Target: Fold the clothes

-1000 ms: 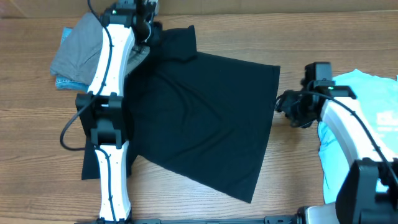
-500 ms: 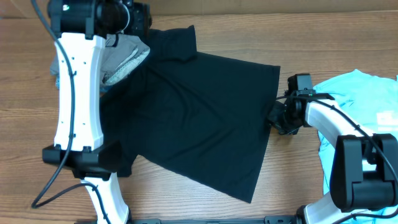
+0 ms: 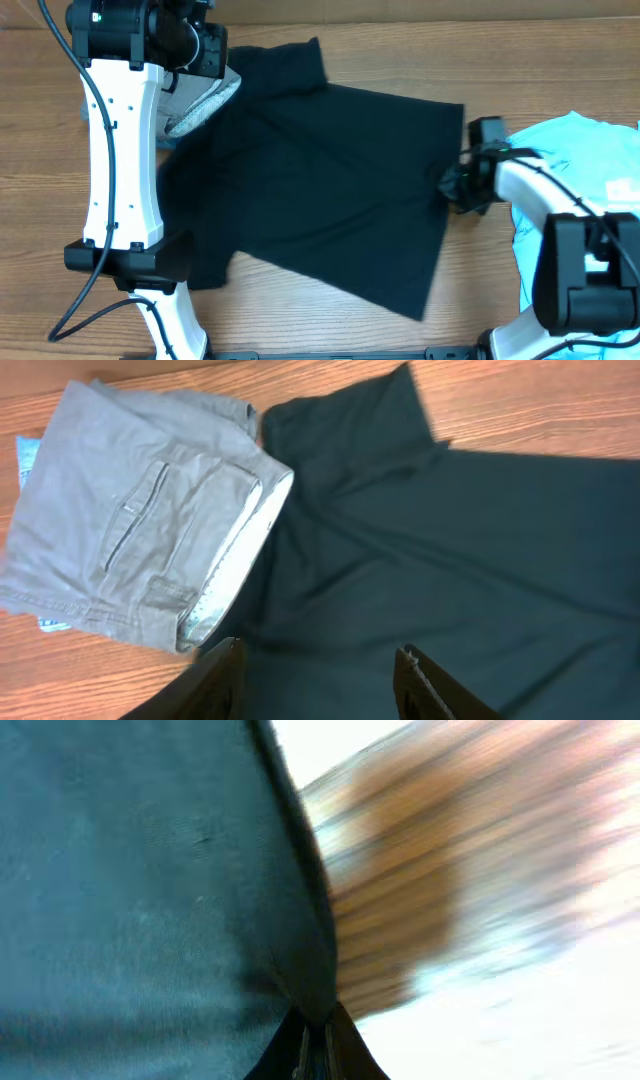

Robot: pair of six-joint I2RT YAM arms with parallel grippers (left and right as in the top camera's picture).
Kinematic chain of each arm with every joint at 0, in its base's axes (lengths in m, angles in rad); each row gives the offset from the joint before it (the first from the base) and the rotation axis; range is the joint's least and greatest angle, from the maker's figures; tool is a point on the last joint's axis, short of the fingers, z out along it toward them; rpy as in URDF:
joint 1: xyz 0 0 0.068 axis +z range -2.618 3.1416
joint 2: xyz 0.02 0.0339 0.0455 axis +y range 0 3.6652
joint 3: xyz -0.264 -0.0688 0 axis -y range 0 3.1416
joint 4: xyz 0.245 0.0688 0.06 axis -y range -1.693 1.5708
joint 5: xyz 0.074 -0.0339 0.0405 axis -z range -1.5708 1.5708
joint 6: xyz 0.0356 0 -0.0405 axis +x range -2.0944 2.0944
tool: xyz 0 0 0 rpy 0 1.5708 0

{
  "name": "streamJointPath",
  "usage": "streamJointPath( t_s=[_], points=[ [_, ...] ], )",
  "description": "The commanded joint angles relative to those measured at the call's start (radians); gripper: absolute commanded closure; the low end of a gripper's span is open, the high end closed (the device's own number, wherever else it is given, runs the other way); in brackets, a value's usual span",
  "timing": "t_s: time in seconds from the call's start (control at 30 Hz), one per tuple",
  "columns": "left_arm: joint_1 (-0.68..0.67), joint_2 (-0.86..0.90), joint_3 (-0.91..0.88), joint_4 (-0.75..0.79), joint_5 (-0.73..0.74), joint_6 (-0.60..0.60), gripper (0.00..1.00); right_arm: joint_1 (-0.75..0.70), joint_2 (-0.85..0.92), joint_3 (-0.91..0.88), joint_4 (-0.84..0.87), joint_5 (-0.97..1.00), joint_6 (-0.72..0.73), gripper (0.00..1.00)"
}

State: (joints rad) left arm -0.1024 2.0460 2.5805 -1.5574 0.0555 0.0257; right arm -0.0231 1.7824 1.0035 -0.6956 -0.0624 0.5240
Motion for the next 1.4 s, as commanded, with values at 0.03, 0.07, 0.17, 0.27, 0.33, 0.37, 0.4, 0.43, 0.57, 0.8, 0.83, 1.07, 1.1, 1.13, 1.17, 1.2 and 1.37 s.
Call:
streamJointPath(
  t_s=[0.03, 0.07, 0.17, 0.27, 0.33, 0.37, 0.4, 0.43, 0.57, 0.8, 0.83, 1.07, 1.1, 1.13, 1.17, 1.2, 1.37],
  points=[
    [0.004, -0.031, 0.014, -0.027, -0.042, 0.013, 0.47, -0.114, 0.024, 0.086, -0.070, 0.106, 0.023, 0.96],
    [0.004, -0.031, 0.014, -0.034, -0.045, 0.012, 0.46, -0.128, 0.024, 0.103, -0.090, 0.099, 0.018, 0.96],
    [0.004, -0.031, 0.014, -0.055, -0.068, 0.011, 0.46, -0.143, 0.024, 0.146, -0.140, 0.065, -0.042, 0.65],
    [0.006, -0.031, 0.014, -0.077, -0.098, -0.009, 0.46, -0.143, 0.006, 0.184, -0.201, 0.071, -0.042, 0.49],
    [0.012, -0.031, 0.014, -0.100, -0.118, -0.031, 0.46, -0.143, -0.028, 0.202, -0.230, 0.070, -0.042, 0.48],
    [0.018, -0.032, 0.014, -0.116, -0.120, -0.042, 0.46, -0.143, -0.050, 0.209, -0.244, 0.068, -0.043, 0.47],
    [0.026, -0.033, 0.014, -0.133, -0.118, -0.058, 0.48, -0.143, -0.082, 0.219, -0.261, 0.067, -0.044, 0.46],
    [0.033, -0.036, 0.014, -0.132, -0.114, -0.068, 0.52, -0.143, -0.119, 0.227, -0.276, 0.055, -0.061, 0.46],
    [0.074, -0.090, 0.014, -0.132, -0.084, -0.098, 0.54, -0.143, -0.335, 0.252, -0.337, -0.036, -0.109, 0.43],
    [0.140, -0.247, -0.051, -0.132, -0.141, -0.121, 0.39, -0.142, -0.629, 0.253, -0.470, -0.134, -0.101, 0.32],
    [0.154, -0.265, -0.087, -0.132, -0.129, -0.135, 0.38, -0.142, -0.650, 0.253, -0.496, -0.134, -0.101, 0.31],
    [0.235, -0.330, -0.533, -0.132, -0.050, -0.184, 0.47, -0.142, -0.656, 0.229, -0.665, -0.136, -0.074, 0.30],
    [0.238, -0.330, -0.595, -0.127, -0.050, -0.183, 0.49, -0.142, -0.649, 0.216, -0.665, -0.142, -0.074, 0.30],
    [0.240, -0.330, -0.672, -0.114, -0.038, -0.183, 0.52, -0.142, -0.640, 0.197, -0.664, -0.147, -0.065, 0.30],
    [0.240, -0.330, -0.737, -0.101, -0.027, -0.180, 0.56, -0.142, -0.631, 0.181, -0.662, -0.150, -0.054, 0.30],
    [0.240, -0.330, -0.800, -0.084, -0.017, -0.176, 0.60, -0.142, -0.619, 0.164, -0.660, -0.151, -0.047, 0.30],
    [0.240, -0.333, -1.056, 0.013, 0.061, -0.127, 0.66, -0.142, -0.554, 0.080, -0.619, -0.171, -0.048, 0.30]
  ],
)
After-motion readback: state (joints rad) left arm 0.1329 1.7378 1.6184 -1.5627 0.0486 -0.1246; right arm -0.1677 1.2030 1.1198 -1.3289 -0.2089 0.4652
